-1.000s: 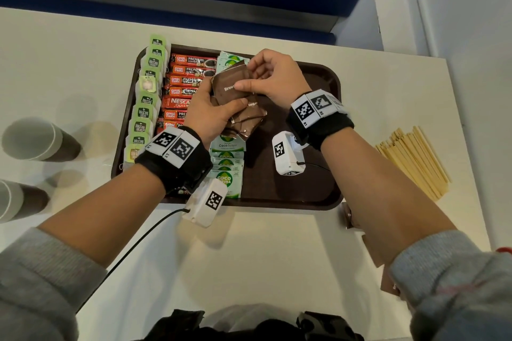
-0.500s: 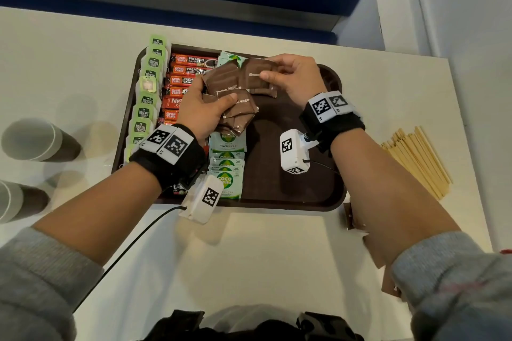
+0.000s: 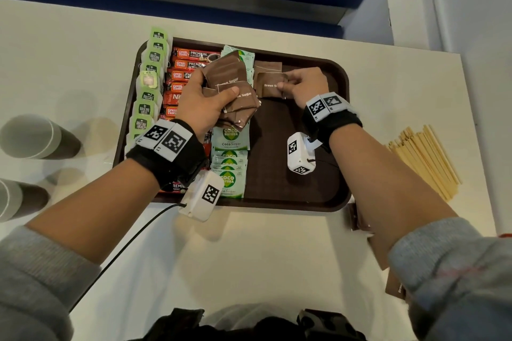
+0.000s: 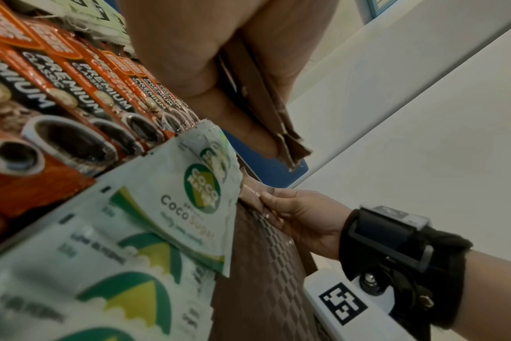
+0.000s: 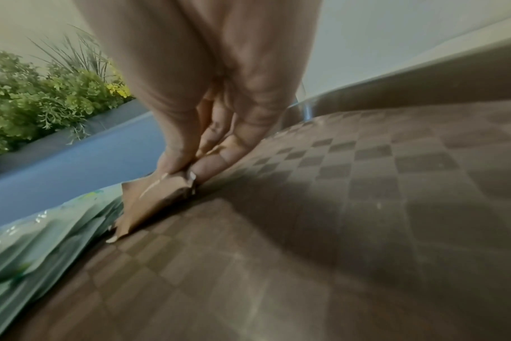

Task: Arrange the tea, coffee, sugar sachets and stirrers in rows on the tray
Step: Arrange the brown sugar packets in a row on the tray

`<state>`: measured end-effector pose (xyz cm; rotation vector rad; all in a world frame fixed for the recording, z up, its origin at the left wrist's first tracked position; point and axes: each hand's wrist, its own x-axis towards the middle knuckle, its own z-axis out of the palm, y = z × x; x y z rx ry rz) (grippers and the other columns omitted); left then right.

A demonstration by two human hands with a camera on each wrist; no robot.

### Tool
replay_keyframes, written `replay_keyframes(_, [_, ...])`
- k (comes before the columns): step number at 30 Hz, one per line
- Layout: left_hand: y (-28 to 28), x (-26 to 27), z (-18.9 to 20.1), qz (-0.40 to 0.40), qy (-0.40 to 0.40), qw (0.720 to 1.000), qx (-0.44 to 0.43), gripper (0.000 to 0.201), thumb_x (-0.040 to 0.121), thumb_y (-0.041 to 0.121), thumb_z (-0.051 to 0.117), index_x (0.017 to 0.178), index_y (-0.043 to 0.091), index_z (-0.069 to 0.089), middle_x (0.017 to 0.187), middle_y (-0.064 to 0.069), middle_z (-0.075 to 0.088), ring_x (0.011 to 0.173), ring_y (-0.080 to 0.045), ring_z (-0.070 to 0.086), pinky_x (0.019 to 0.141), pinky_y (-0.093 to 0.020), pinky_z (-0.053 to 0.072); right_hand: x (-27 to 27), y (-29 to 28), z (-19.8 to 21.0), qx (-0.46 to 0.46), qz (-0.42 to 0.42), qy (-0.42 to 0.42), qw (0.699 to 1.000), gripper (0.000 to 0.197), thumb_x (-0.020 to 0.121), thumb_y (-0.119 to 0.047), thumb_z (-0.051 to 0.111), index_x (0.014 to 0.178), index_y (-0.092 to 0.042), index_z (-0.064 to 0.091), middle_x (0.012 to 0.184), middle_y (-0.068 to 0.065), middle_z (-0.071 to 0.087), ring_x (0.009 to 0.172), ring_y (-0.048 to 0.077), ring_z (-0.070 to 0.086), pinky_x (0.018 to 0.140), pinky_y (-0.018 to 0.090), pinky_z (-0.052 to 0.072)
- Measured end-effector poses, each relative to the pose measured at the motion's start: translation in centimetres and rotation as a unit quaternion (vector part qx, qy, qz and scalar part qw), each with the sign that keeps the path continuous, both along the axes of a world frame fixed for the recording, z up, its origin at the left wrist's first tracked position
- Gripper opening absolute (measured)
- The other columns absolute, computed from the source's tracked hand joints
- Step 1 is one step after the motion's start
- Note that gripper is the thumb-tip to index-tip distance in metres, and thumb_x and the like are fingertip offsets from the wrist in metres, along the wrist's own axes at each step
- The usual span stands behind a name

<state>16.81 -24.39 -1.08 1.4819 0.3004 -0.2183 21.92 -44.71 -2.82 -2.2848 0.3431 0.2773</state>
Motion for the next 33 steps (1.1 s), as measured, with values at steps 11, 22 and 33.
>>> replay_keyframes(11, [-0.1,-0.36,0.28,-0.006,0.002,1.0,-0.017,0.051,0.069,0.017,0.074,0.115,0.022,0.054,0.113,-0.007,0.067,0.103,-0.022,0.067,0.093,-0.045,0.053,0.37,0.7,-0.55,-0.014,-0.039,-0.018,0.999,0.03,0.077,-0.013,0.075,0.104,-0.014,0.062,0.083,0.001,0.065,0.083,0.015,0.064,0.081,0.028,0.054])
replay_keyframes(22, [0.09,-0.28,0.06,0.001,0.002,1.0,-0.019,0.053,0.073,0.013,0.074,0.121,0.019,0.053,0.115,-0.007,0.067,0.104,-0.022,0.066,0.093,-0.044,0.053,0.4,0.84,-0.38,-0.027,-0.029,-0.034,0.999,0.029,0.079,-0.015,0.074,0.105,-0.016,0.062,0.092,0.002,0.066,0.085,0.011,0.06,0.076,0.021,0.048])
replay_keyframes(33, [-0.08,-0.32,-0.1,0.003,0.006,1.0,-0.02,0.047,0.081,0.003,0.07,0.122,0.017,0.052,0.112,-0.006,0.067,0.102,-0.021,0.067,0.089,-0.04,0.055,0.12,0.99,-0.67,-0.023,-0.036,-0.018,0.999,0.028,0.078,-0.016,0.075,0.101,-0.017,0.061,0.087,0.001,0.064,0.084,0.015,0.064,0.08,0.027,0.053])
